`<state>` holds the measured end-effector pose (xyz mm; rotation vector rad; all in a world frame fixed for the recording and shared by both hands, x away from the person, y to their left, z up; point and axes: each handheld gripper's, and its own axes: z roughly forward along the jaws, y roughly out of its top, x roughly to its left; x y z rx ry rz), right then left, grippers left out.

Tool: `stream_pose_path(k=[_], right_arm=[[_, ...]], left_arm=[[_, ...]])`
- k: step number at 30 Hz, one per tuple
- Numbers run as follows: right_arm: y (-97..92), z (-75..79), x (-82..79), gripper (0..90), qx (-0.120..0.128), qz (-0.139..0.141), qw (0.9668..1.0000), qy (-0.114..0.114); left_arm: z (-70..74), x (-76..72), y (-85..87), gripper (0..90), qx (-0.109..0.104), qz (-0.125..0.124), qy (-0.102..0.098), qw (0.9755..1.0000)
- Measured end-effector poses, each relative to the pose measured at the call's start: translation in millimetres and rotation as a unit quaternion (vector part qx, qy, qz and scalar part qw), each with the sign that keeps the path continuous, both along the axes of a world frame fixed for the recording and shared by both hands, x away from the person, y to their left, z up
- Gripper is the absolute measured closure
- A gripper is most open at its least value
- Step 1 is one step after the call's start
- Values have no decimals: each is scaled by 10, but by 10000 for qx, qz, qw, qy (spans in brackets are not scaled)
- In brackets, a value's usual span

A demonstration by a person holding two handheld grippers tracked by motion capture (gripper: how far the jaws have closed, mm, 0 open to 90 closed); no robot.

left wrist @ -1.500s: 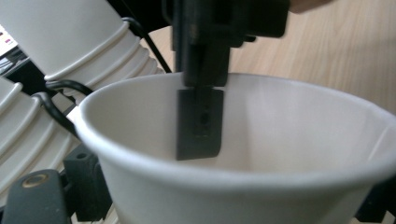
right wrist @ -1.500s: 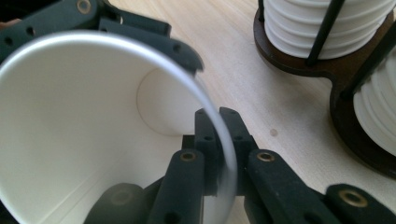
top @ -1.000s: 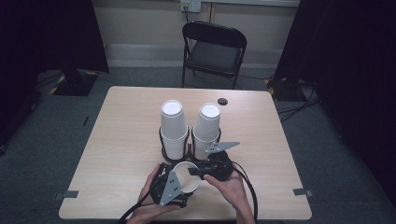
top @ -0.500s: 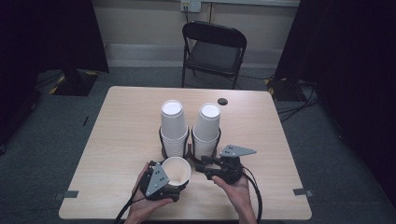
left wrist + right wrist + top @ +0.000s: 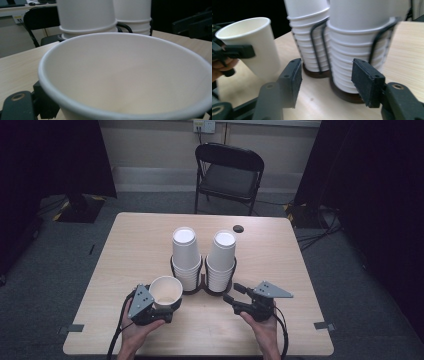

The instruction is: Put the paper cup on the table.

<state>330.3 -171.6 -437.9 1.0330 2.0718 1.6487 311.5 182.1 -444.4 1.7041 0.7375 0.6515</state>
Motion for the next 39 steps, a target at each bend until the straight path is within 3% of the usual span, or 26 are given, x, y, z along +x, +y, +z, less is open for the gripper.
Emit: stream_pose_path(k=[7, 10, 13, 18, 21, 26, 30, 33, 35, 39], right_arm=[[-137, -124, -25, 327, -31, -457, 9989, -80], [-199, -188, -12, 319, 2, -683, 9976, 137], [-241, -241, -13, 284, 7, -859, 9962, 145], [-284, -315, -21, 199, 35, -921, 9957, 75], [-281, -353, -10, 194, -72, -1026, 9947, 67], [-298, -408, 22, 196, -86, -1215, 9925, -95], [-278, -451, -26, 177, -136, -1118, 9932, -295], [-264, -510, -41, 156, -117, -1146, 9923, -462], [-256, -544, -50, 155, -100, -1188, 9916, -506], [-261, -572, -58, 149, -54, -1256, 9904, -574]], left_arm=[[80, 75, 154, 113, -192, 172, -93, 9996], [113, 108, 202, 114, -231, 113, -75, 9996], [125, 130, 245, 114, -281, 169, -80, 9994], [129, 197, 326, 113, -353, 357, -18, 9987], [132, 257, 372, 113, -405, 496, 52, 9979], [137, 386, 439, 112, -450, 657, 110, 9968], [163, 481, 469, 111, -487, 693, 83, 9964], [196, 564, 485, 111, -451, 866, 41, 9952], [206, 621, 501, 111, -577, 825, 80, 9949], [222, 757, 538, 110, -557, 898, 101, 9943]])
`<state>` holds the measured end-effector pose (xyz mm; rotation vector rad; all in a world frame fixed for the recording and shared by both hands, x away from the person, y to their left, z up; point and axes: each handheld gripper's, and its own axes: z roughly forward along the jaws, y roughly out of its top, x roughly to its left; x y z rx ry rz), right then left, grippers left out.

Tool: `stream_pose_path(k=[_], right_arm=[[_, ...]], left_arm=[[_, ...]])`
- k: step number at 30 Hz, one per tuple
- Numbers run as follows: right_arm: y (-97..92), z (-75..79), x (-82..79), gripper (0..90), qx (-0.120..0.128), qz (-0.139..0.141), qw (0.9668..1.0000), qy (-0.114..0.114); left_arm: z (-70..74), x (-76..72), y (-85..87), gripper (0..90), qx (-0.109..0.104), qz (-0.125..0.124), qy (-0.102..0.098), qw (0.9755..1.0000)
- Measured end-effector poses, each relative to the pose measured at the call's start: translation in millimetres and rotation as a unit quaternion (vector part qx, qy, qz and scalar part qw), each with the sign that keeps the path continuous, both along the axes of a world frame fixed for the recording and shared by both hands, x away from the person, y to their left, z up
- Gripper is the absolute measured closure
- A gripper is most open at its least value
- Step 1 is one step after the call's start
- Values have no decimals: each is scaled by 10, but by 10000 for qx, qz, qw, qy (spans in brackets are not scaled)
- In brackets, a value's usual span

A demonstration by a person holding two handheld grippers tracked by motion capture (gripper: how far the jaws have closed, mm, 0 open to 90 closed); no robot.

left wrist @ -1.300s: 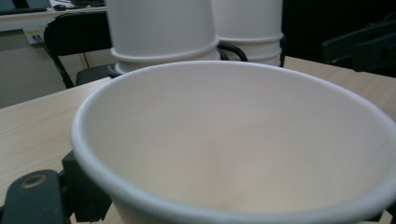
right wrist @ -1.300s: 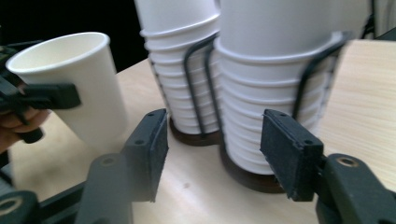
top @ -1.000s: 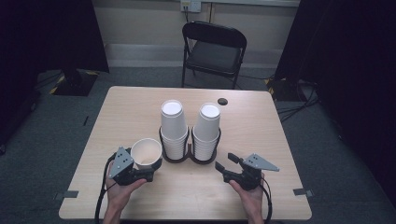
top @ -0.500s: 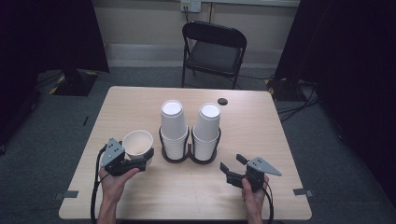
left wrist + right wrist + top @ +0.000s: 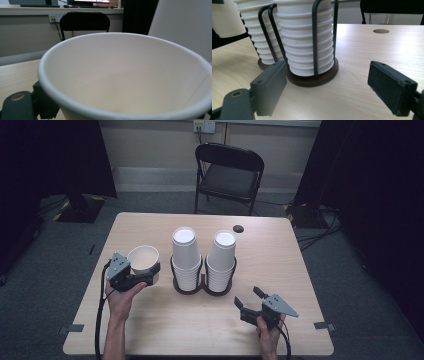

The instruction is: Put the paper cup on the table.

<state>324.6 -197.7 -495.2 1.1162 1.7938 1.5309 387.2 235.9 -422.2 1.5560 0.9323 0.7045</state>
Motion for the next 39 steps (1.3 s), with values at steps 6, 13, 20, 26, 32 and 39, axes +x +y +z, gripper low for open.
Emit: stream_pose_path(k=[6, 13, 20, 26, 32, 39], right_arm=[[1, -2, -14, 148, 4, 17, 10000, -69], [-6, -6, -31, 149, 26, 18, 9999, -157], [-7, -6, -32, 150, 24, 23, 9999, -163], [-6, -6, -32, 151, 16, 19, 9999, -161], [-3, -6, -34, 154, 8, 12, 9998, -177], [-1, -6, -36, 155, 2, 24, 9998, -185]], left_arm=[[-63, 227, -27, 106, 158, 37, 104, 9998], [-97, 348, -5, 84, 5, 120, 81, 9999], [-181, 443, -19, 89, 95, 174, 197, 9996], [-297, 520, -10, 88, 182, 167, 326, 9992], [-419, 539, -26, 86, 315, 240, 434, 9983], [-510, 575, -76, 87, 510, 251, 519, 9970]])
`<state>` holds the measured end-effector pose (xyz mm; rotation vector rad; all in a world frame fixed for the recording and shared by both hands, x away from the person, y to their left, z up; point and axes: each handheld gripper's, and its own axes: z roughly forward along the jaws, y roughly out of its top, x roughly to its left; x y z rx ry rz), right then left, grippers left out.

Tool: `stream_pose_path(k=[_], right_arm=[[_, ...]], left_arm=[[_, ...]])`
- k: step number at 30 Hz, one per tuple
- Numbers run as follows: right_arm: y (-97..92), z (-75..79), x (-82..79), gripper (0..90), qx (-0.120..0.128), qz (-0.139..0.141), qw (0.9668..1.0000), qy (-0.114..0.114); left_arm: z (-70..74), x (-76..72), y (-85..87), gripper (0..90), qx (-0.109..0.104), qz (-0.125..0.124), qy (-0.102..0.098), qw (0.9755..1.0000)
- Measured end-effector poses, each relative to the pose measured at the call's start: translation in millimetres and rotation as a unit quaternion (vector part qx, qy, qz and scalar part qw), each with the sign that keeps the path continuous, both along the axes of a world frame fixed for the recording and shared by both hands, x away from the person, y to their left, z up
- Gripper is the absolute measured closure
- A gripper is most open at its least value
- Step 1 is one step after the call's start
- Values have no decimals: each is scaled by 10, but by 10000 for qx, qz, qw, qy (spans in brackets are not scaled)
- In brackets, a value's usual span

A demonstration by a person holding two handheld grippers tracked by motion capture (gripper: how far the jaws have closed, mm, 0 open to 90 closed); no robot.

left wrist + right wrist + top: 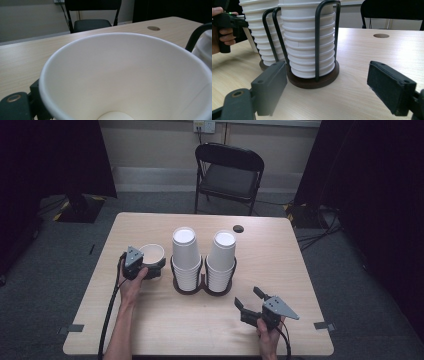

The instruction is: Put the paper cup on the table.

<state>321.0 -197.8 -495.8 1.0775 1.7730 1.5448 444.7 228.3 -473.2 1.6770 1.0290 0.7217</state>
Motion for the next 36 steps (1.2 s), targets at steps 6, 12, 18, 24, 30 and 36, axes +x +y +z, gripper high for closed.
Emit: stream_pose_path(k=[6, 12, 18, 24, 30, 36], right_arm=[[2, 1, -5, 156, 3, 9, 10000, 8], [3, 1, -3, 156, -7, 16, 10000, -1], [4, 2, -1, 156, -11, 19, 10000, 16], [6, 2, 0, 157, -20, 20, 10000, 15], [8, 2, 1, 157, -24, 11, 10000, 20], [6, 2, -2, 156, -19, 11, 10000, 15]], left_arm=[[-59, -4, 2, 108, 51, 30, 141, 9999], [-146, 1, 18, 140, -10, 147, 489, 9987], [-178, -4, 19, 152, 198, 221, 707, 9971], [-222, -26, 15, 154, 289, 281, 900, 9951], [-210, -44, 6, 155, 383, 284, 949, 9944], [-200, -98, 14, 156, 341, 359, 931, 9944]])
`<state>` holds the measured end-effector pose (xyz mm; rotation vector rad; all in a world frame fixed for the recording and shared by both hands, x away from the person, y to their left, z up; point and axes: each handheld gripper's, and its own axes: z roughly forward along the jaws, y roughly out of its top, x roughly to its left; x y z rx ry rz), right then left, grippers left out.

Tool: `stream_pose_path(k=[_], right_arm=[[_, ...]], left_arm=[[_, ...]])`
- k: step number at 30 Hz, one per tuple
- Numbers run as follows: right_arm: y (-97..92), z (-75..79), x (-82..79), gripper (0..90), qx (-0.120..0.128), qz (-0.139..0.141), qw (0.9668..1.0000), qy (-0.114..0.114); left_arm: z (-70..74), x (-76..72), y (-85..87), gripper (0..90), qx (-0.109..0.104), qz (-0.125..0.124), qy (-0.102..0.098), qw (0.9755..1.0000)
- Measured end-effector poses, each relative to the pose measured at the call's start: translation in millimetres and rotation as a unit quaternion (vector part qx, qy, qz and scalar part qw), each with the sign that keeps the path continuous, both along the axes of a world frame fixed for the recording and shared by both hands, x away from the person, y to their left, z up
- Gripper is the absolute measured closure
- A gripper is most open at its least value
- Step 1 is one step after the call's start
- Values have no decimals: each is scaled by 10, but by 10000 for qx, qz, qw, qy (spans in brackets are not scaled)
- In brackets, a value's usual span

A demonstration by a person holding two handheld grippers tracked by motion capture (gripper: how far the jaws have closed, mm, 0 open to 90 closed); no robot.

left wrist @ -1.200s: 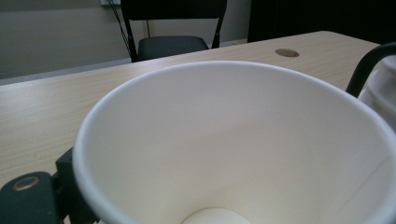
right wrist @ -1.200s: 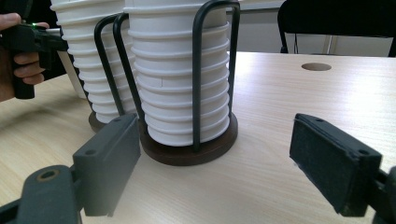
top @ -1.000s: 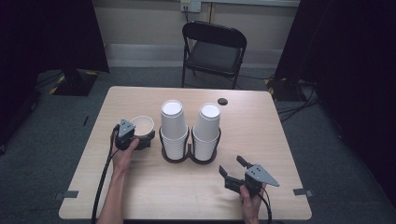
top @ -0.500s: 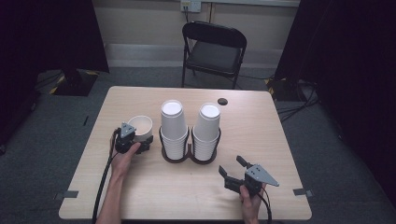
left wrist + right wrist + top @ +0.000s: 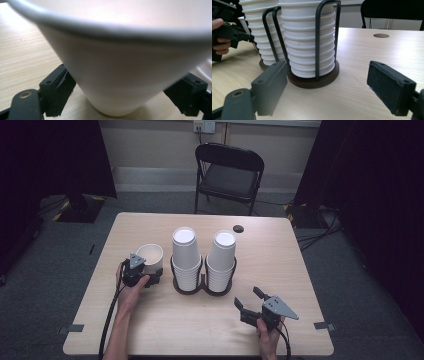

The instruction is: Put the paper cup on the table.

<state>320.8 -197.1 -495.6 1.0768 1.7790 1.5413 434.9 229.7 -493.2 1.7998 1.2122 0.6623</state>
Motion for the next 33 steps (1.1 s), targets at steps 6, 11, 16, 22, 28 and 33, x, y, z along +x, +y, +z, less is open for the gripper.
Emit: stream_pose_path(k=[6, 11, 16, 22, 28, 33], right_arm=[[0, -1, -2, 156, 1, -17, 10000, -16], [1, -1, -5, 157, 4, -31, 10000, -13], [1, -2, -6, 157, -1, -35, 10000, -34], [-1, -2, -5, 157, 5, -30, 10000, -30], [0, -2, -7, 157, 1, -31, 10000, -35], [2, -2, -10, 158, -11, -40, 10000, -45]], left_arm=[[-24, -92, 50, 156, -41, 37, -12, 10000], [-8, -202, 90, 155, -211, -42, -108, 9997], [-22, -288, 115, 155, -579, 19, -82, 9983], [-6, -452, 108, 156, -533, -47, -273, 9982], [74, -630, 77, 155, -609, -359, -552, 9960], [98, -812, 9, 154, -689, -632, -768, 9926]])
